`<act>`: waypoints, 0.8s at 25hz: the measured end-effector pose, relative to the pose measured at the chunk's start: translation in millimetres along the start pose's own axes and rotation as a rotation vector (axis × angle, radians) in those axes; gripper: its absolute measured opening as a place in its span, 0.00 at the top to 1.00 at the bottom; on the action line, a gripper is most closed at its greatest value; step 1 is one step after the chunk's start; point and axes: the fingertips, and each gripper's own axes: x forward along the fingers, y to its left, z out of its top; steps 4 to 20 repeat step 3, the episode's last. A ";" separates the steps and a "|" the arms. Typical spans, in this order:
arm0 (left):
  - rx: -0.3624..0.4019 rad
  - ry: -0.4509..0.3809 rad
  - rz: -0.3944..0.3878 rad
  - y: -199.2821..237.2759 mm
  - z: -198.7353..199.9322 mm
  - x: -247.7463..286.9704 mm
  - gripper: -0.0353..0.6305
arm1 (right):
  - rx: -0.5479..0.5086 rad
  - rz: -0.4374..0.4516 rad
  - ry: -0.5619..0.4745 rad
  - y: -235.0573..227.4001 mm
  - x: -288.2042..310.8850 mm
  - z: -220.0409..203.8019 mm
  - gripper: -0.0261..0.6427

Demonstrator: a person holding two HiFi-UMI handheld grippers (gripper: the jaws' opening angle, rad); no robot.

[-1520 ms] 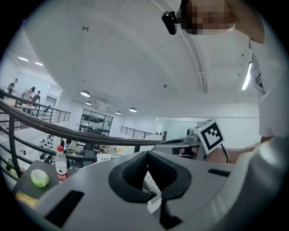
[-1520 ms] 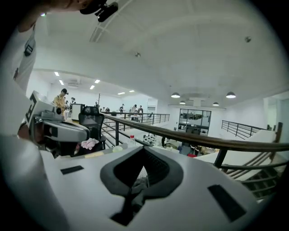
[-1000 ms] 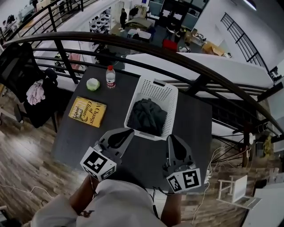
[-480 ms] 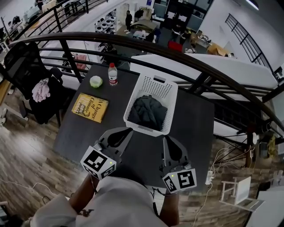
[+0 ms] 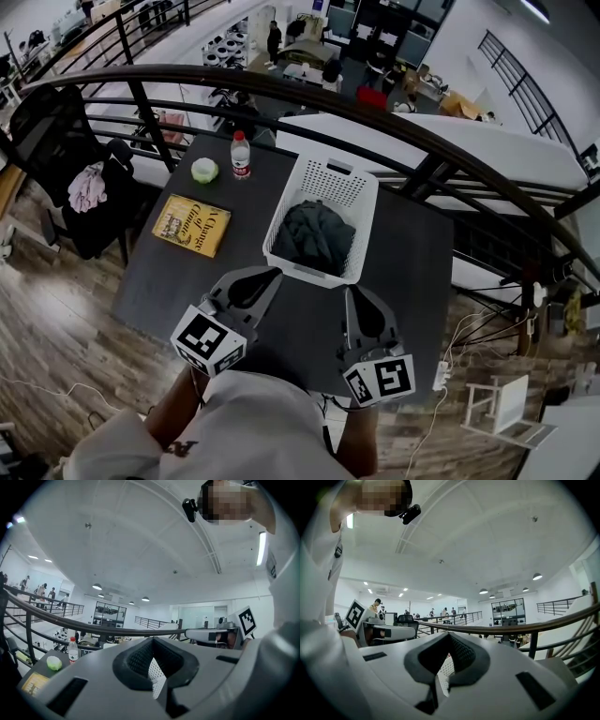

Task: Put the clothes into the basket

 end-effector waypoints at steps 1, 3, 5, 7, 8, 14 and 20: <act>0.000 0.001 -0.001 0.3 -0.5 0.5 0.94 | 0.000 -0.001 0.001 -0.4 0.5 -0.4 0.93; 0.000 0.004 -0.003 0.8 -1.6 1.3 0.94 | -0.001 -0.002 0.003 -1.0 1.5 -1.2 0.93; 0.000 0.004 -0.003 0.8 -1.6 1.3 0.94 | -0.001 -0.002 0.003 -1.0 1.5 -1.2 0.93; 0.000 0.004 -0.003 0.8 -1.6 1.3 0.94 | -0.001 -0.002 0.003 -1.0 1.5 -1.2 0.93; 0.000 0.004 -0.003 0.8 -1.6 1.3 0.94 | -0.001 -0.002 0.003 -1.0 1.5 -1.2 0.93; 0.000 0.004 -0.003 0.8 -1.6 1.3 0.94 | -0.001 -0.002 0.003 -1.0 1.5 -1.2 0.93; 0.000 0.004 -0.003 0.8 -1.6 1.3 0.94 | -0.001 -0.002 0.003 -1.0 1.5 -1.2 0.93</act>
